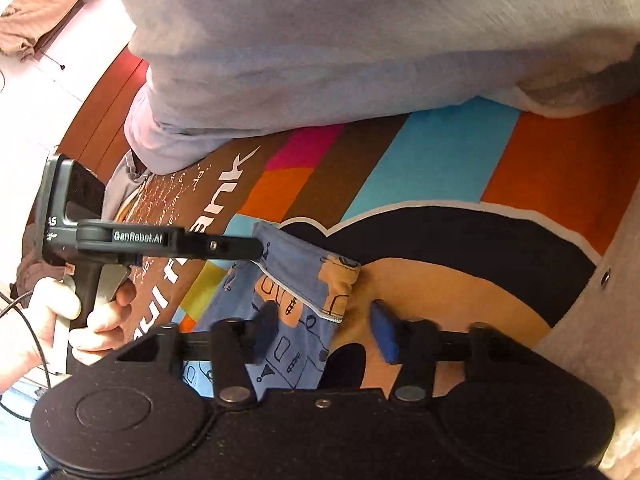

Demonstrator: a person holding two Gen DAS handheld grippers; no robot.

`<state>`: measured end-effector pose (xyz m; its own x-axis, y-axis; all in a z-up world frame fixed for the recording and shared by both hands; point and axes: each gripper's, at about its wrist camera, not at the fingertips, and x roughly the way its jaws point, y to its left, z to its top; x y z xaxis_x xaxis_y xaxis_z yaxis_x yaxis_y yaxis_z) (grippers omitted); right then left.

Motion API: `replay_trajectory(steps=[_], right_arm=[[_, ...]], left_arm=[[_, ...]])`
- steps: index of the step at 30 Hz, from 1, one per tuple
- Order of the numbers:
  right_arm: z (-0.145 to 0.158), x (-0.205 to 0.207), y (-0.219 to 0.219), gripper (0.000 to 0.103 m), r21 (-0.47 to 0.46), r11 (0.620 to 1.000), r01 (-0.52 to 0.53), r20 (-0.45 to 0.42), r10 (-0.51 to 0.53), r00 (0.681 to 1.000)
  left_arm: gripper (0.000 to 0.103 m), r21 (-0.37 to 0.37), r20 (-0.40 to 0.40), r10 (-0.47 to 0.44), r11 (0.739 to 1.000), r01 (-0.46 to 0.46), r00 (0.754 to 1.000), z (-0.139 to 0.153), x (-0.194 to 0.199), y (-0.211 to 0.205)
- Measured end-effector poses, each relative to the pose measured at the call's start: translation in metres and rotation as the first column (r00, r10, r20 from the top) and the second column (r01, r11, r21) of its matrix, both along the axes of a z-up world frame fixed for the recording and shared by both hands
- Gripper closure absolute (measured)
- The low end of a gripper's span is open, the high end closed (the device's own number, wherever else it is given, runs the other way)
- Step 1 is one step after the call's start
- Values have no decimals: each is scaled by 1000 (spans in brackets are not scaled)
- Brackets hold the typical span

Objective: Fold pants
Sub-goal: 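Grasp the pants end with the right gripper while the left gripper grasps beside it, then lift the gripped pants end with both grippers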

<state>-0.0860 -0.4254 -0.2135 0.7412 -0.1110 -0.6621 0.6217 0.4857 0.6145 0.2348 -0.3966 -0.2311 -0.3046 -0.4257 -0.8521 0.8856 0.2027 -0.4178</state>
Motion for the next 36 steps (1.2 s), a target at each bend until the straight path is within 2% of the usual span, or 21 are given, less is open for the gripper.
replay_trajectory(steps=[1,2,3,7,14,21,27,28,32,36], right_arm=[[-2,0,-1,86,5,1000,1,-1,-1,1000],[-3,1,-1,90,7,1000,2,-1,-2,1000],[-3,1,-1,91,5,1000,3,2,-3,1000],[1,0,2,93,-11,1000,2,10,-2,1000],[13,-1,9,94,-26,1000,-7,35,7,999],[32,0,21,95,-51,998,-31,66,35,997],[56,1,41,98,-124,985,-123,66,132,989],[59,3,46,102,-150,977,-151,54,161,986],[67,6,66,102,-218,945,-246,19,256,967],[62,13,87,102,-244,905,-350,-15,357,934]], left_arm=[[63,-5,1,-7,1000,7,1000,0,-1,-2],[64,-9,10,-17,1000,17,1000,0,-3,-4],[72,-12,21,-25,1000,25,999,0,-5,-4],[84,-26,19,-28,999,29,999,2,-5,-2],[87,-60,24,-29,998,31,999,16,-3,10],[88,-109,24,-20,994,23,1000,42,3,36],[88,-154,24,16,988,-12,1000,68,9,74],[88,-162,16,29,986,-26,999,71,10,82],[88,-180,-5,80,980,-79,997,75,11,113],[88,-164,-16,112,980,-113,994,70,7,142]])
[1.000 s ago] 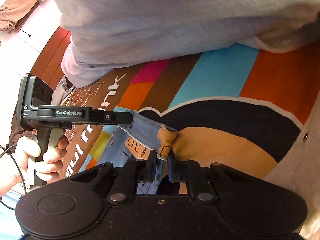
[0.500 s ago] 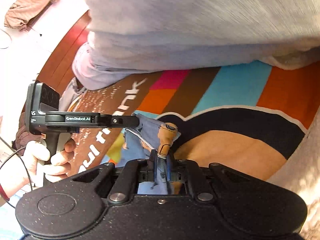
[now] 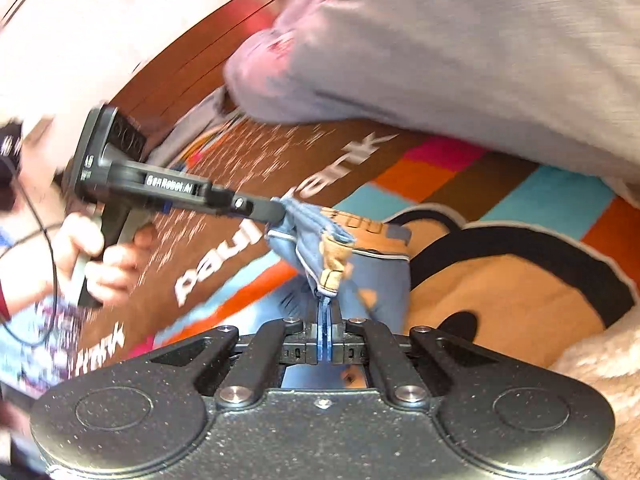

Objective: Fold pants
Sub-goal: 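Lift the gripped pants end with both grippers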

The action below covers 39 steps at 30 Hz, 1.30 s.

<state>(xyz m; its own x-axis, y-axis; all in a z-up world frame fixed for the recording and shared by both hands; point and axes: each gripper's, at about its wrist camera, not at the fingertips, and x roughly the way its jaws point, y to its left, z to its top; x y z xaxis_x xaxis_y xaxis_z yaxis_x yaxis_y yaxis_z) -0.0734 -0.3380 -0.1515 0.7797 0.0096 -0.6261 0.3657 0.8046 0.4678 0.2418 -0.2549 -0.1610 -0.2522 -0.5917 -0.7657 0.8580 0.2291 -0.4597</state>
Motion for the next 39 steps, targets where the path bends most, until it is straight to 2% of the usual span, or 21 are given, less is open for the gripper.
replay_trajectory(steps=[4,7,9,10,13,17,19,23,26,27,28,29,31,35,39], right_arm=[[-4,4,2,101,-7,1000,-12,-23,12,1000],[-3,11,-12,82,-24,998,58,-23,-58,998],[-7,19,-26,78,-24,994,102,-32,-103,994],[-12,23,-34,72,-8,993,121,-39,-121,992],[-26,28,-53,67,64,984,167,-55,-163,985],[-45,28,-68,52,178,965,191,-55,-184,981],[-55,30,-74,51,232,950,206,-56,-199,978],[-70,36,-81,51,311,933,184,-26,-185,982],[-75,47,-84,52,319,936,148,-5,-155,988],[-74,50,-85,57,308,941,139,7,-148,989],[-71,51,-86,82,285,950,127,17,-138,990],[-68,54,-86,92,264,958,114,21,-124,992],[-59,52,-82,93,232,967,100,46,-113,993],[-42,48,-72,93,238,970,51,79,-71,994],[-16,42,-53,93,170,985,-12,98,-5,995]], left_arm=[[88,3,5,12,1000,-12,1000,-5,-4,11],[88,10,25,11,1000,-12,1000,-7,-4,8],[88,24,38,9,1000,-10,999,-10,-3,3],[88,30,42,3,1000,-5,999,-11,-3,1],[88,52,43,-15,999,13,999,-14,0,-4],[88,82,36,-40,996,37,999,-19,3,-7],[88,90,27,-42,995,39,999,-22,5,-6],[88,105,11,-45,993,43,999,-29,7,-3],[88,107,5,-40,993,39,999,-32,8,-2],[88,106,3,-34,994,33,999,-33,8,-2],[88,104,3,-30,994,30,1000,-33,8,-2],[88,103,4,-28,994,28,1000,-33,9,-2],[88,99,4,-26,995,26,1000,-32,9,-1],[88,88,9,-30,996,29,1000,-25,9,5],[88,58,10,-14,998,14,1000,-14,8,20]])
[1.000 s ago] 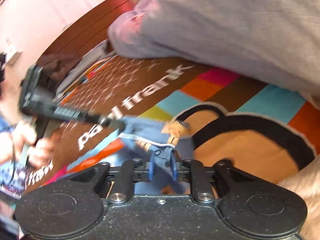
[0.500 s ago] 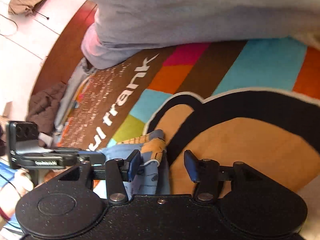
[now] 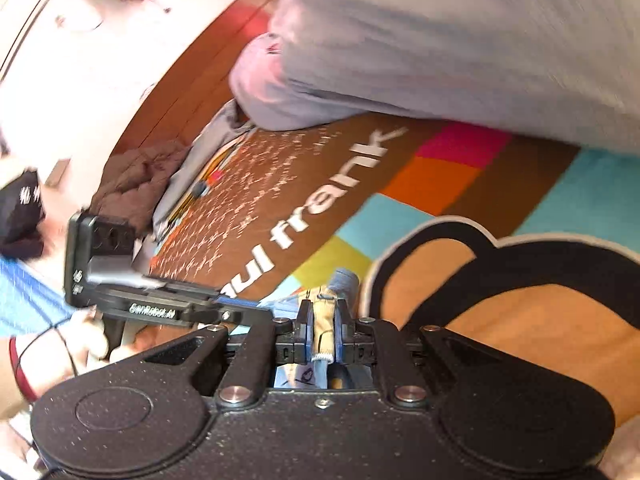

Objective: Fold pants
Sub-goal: 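Lift the gripped pants end with both grippers, then fold the held end over the pants toward the waistband with both grippers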

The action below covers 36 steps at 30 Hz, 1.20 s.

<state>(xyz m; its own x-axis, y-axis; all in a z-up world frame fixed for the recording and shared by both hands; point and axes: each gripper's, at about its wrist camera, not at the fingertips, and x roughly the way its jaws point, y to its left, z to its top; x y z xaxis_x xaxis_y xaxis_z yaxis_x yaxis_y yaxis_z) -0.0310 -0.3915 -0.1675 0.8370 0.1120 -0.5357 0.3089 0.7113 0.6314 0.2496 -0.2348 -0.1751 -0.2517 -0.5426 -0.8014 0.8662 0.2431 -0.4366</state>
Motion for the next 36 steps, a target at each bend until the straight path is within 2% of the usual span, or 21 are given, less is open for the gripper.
replay_trajectory(steps=[4,8,13,15,16,18,19,20,22,25,27,29,32,36], right_arm=[[14,0,26,93,-43,995,-88,9,89,996],[8,2,58,93,-111,969,-218,-42,215,976],[-8,5,93,93,-201,908,-367,-123,348,929],[-14,8,103,93,-252,872,-420,-164,389,906],[-17,9,108,92,-278,847,-453,-186,415,891],[-23,13,116,86,-288,809,-512,-236,458,857],[-22,13,117,78,-282,807,-518,-240,464,853],[-19,11,118,64,-278,810,-516,-236,463,854],[-6,10,119,48,-306,810,-500,-239,442,864],[16,14,121,46,-370,801,-471,-236,409,881],[24,25,127,46,-416,779,-469,-243,401,883],[21,38,140,46,-464,725,-510,-288,420,860],[4,50,163,49,-531,594,-605,-401,453,796],[-22,57,178,54,-552,460,-695,-535,445,719]], left_arm=[[88,-16,-11,31,999,-32,999,4,-1,23],[88,12,10,39,999,-40,999,-1,-9,47],[88,63,84,19,998,-24,996,-8,-29,71],[88,89,159,-3,996,-11,987,-5,-46,81],[88,89,170,-2,996,-14,985,-4,-53,87],[87,91,200,12,995,-30,980,2,-72,96],[87,93,216,25,995,-46,976,4,-83,101],[86,98,231,34,993,-58,972,4,-93,106],[84,118,274,58,989,-94,960,2,-114,118],[84,153,329,101,976,-158,939,-3,-140,135],[84,169,349,143,962,-212,926,-6,-152,145],[84,190,372,207,937,-292,905,-9,-159,154],[83,209,357,338,880,-427,871,-17,-161,168],[82,169,303,527,790,-589,794,-21,-158,188]])
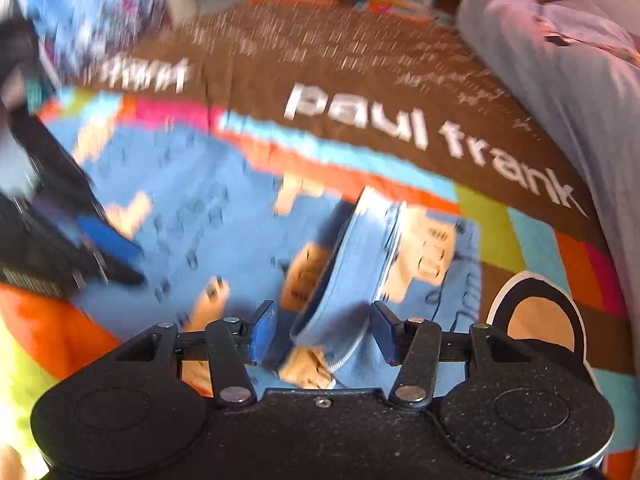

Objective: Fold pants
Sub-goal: 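Fold the held end over the pants toward the waistband with both grippers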

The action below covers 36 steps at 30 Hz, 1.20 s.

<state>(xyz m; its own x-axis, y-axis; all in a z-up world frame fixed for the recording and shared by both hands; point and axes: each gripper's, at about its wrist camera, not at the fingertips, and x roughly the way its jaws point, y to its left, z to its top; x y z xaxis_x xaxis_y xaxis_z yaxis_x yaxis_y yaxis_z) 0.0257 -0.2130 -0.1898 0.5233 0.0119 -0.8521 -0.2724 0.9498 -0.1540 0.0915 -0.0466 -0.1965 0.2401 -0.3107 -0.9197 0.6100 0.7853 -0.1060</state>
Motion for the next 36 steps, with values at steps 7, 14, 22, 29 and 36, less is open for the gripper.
replay_trajectory(steps=[7,14,22,29,36], right_arm=[[4,-2,-7,85,-14,1000,-18,3,18,1000],[30,-5,-1,92,54,998,-9,28,7,1000],[36,-9,35,92,116,989,-90,25,87,996],[32,-7,57,92,158,981,-117,22,115,993],[0,-4,74,86,167,975,-144,-23,150,988]], left_arm=[[83,-114,-79,135,983,-143,988,-4,8,21],[81,-110,-75,104,988,-112,992,-5,8,18],[81,-131,-75,176,974,-185,981,9,5,31],[81,-76,-37,252,964,-254,967,15,5,55],[82,-47,-39,275,960,-276,961,4,5,63]])
